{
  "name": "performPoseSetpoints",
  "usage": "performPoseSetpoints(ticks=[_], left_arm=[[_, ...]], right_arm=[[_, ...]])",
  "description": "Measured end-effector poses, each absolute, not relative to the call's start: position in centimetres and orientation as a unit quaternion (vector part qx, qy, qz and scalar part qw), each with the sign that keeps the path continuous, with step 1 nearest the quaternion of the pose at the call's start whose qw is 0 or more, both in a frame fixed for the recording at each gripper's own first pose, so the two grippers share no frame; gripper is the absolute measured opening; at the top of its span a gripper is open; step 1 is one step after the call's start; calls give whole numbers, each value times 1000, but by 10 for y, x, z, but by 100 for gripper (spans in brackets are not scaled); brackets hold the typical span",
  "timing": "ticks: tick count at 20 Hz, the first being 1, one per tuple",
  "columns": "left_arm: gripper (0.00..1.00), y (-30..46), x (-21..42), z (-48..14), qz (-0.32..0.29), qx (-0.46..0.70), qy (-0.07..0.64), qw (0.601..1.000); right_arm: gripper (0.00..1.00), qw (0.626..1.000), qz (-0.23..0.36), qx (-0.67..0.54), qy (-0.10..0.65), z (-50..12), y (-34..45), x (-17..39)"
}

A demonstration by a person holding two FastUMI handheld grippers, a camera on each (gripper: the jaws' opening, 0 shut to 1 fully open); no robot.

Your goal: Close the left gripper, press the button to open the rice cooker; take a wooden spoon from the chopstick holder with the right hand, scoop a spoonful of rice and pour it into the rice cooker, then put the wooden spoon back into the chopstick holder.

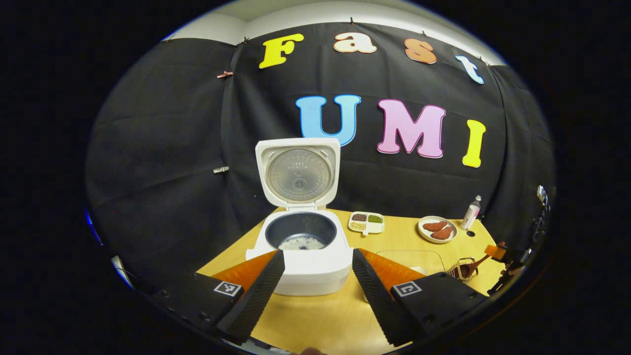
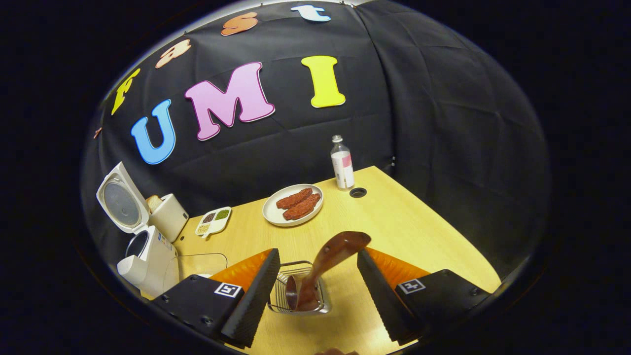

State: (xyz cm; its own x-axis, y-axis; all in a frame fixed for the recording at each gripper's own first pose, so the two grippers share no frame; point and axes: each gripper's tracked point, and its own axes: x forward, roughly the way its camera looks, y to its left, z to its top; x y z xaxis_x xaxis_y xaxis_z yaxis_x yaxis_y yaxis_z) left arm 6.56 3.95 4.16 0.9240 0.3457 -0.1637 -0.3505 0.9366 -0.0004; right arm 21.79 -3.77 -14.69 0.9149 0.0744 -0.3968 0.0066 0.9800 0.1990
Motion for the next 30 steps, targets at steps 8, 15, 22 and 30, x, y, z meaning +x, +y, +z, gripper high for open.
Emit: performPoseSetpoints(ticks=[8,15,22,30], left_arm=[[95,78,115,162,137,-7,16,990],[95,126,175,250,119,3,-34,992],[95,194,255,283,128,-10,-43,991],[95,222,354,241,105,-21,31,994]], right_arm=[[99,987,-2,51,153,-87,-64,172],[99,991,-18,22,132,-67,-69,135],[99,990,-18,16,139,-61,-52,103],[99,991,-40,0,128,-48,-47,78]])
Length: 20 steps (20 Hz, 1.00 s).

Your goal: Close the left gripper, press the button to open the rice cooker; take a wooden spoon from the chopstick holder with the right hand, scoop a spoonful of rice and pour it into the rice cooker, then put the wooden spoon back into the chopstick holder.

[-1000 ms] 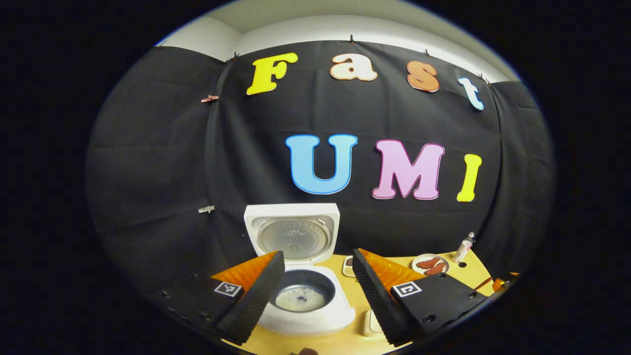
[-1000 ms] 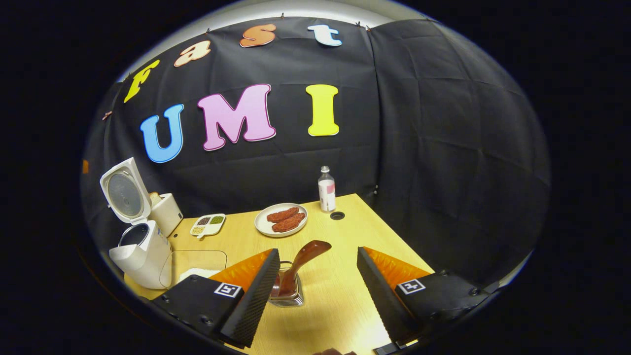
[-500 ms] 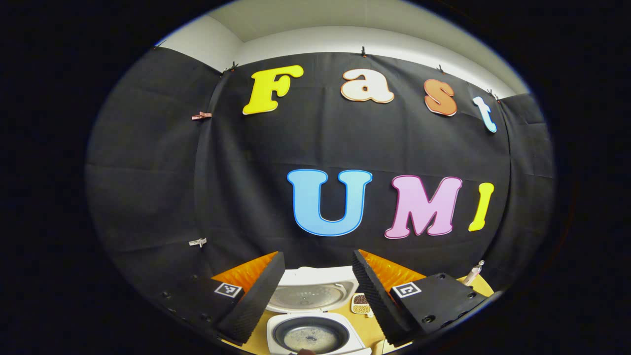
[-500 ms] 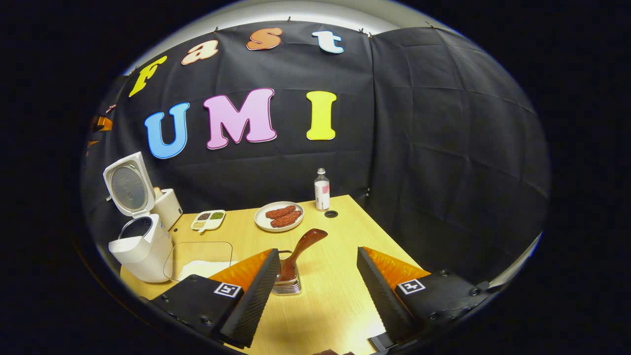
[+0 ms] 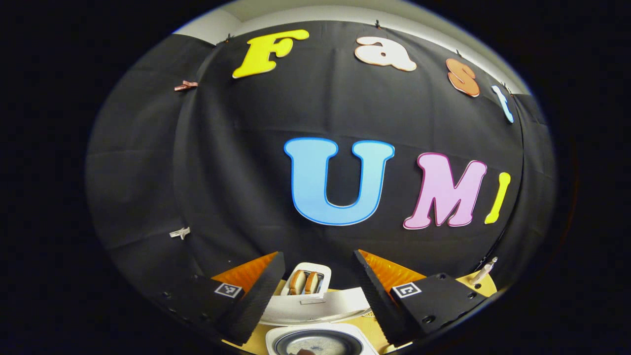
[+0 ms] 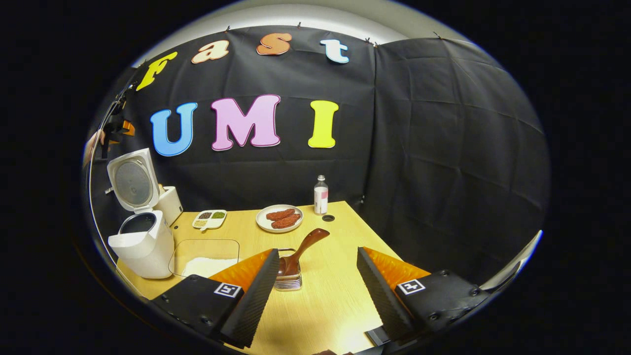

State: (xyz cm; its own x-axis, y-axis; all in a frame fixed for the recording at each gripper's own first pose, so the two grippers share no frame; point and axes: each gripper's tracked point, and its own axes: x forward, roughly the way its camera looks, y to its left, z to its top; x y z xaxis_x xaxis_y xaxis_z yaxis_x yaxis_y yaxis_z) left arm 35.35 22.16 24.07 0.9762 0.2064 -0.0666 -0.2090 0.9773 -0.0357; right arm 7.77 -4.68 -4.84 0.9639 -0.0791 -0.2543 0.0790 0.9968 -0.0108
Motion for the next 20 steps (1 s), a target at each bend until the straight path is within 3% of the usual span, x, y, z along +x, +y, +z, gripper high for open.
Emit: performPoseSetpoints(ticks=[9,20], left_arm=[[99,225,372,182,117,-33,128,984],[99,176,283,123,97,-51,179,978]], right_arm=[[99,991,-25,2,132,-55,-26,70],[99,988,36,31,146,-71,-5,87]])
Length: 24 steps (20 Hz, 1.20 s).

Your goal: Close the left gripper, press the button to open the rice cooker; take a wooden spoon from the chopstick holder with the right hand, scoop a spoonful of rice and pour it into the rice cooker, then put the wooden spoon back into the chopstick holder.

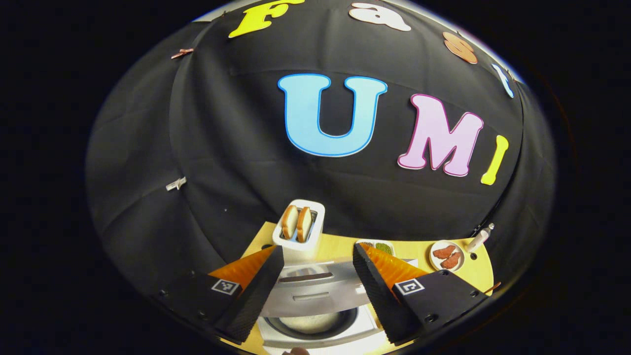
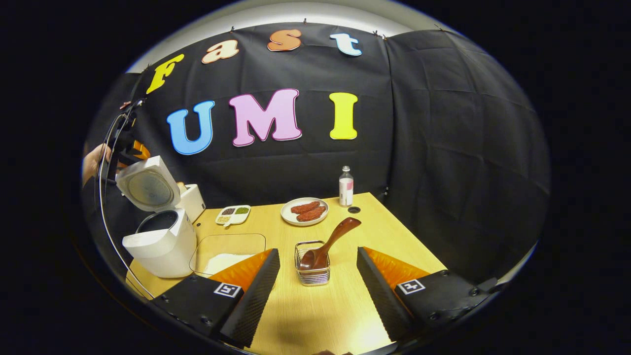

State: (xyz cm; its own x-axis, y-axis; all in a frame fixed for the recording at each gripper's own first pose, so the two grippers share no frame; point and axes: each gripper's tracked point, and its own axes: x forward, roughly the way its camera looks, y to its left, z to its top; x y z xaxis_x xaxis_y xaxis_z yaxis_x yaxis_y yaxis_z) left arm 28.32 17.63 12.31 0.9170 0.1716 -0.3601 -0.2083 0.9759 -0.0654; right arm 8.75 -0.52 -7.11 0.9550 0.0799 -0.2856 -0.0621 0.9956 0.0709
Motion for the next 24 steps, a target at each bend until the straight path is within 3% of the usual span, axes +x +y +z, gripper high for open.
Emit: performPoseSetpoints(ticks=[12,19,24], left_arm=[[99,143,217,12,114,-26,166,979],[99,135,207,-54,137,-21,206,969],[100,133,205,-61,149,-25,203,968]], right_arm=[[99,976,105,-12,190,-102,26,84],[99,969,139,-28,200,-112,30,84],[99,968,147,-23,202,-115,17,96]])
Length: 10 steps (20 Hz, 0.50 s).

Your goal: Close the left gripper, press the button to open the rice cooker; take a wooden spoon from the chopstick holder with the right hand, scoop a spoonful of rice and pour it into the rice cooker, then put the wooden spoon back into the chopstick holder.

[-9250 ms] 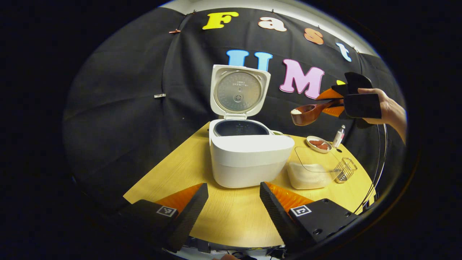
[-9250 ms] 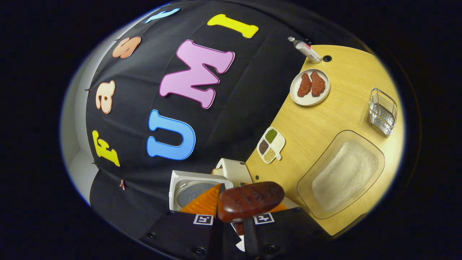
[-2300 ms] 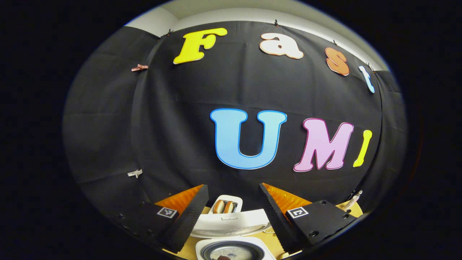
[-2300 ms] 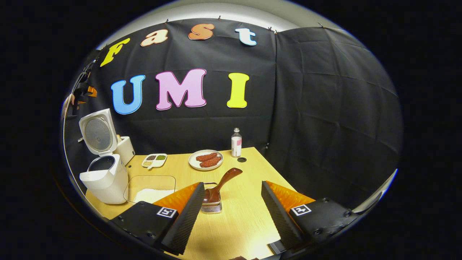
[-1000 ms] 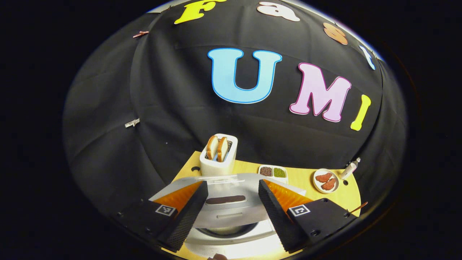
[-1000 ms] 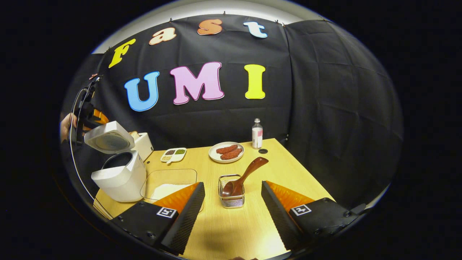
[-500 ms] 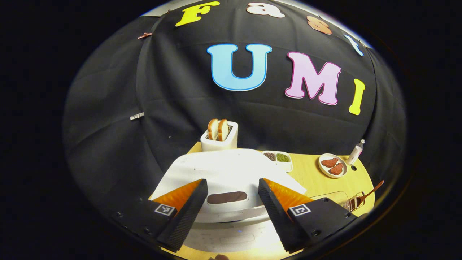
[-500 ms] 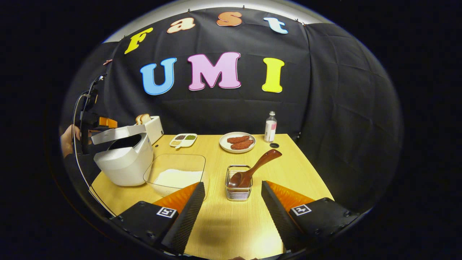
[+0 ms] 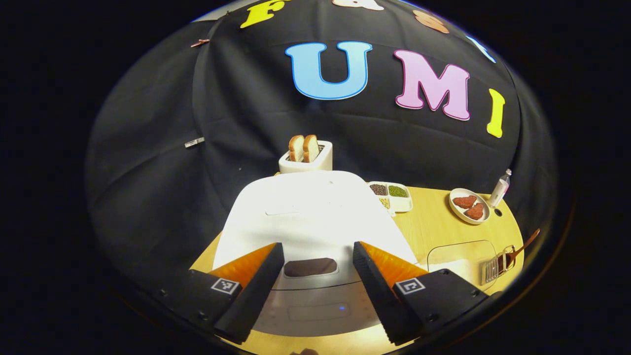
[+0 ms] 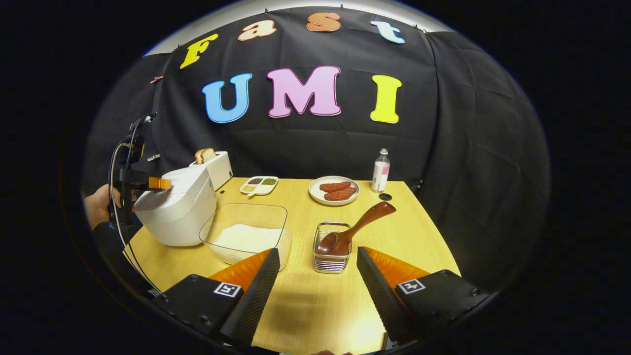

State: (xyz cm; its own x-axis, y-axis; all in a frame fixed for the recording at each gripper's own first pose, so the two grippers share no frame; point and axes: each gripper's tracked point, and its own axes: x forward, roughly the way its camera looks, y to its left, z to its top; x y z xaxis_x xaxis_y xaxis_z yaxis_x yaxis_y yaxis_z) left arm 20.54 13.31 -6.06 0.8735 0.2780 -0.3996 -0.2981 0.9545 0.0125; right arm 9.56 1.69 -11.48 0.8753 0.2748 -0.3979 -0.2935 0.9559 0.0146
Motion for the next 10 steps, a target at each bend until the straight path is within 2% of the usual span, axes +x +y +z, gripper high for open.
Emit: performPoseSetpoints(ticks=[6,7,10], left_arm=[[100,129,205,-58,124,-7,217,968],[100,130,200,-50,127,-1,209,970],[96,118,183,8,128,37,126,983]], right_arm=[[99,968,152,-16,197,-112,29,104],[99,969,154,-12,195,-109,34,106],[99,974,152,-7,166,-85,45,115]])
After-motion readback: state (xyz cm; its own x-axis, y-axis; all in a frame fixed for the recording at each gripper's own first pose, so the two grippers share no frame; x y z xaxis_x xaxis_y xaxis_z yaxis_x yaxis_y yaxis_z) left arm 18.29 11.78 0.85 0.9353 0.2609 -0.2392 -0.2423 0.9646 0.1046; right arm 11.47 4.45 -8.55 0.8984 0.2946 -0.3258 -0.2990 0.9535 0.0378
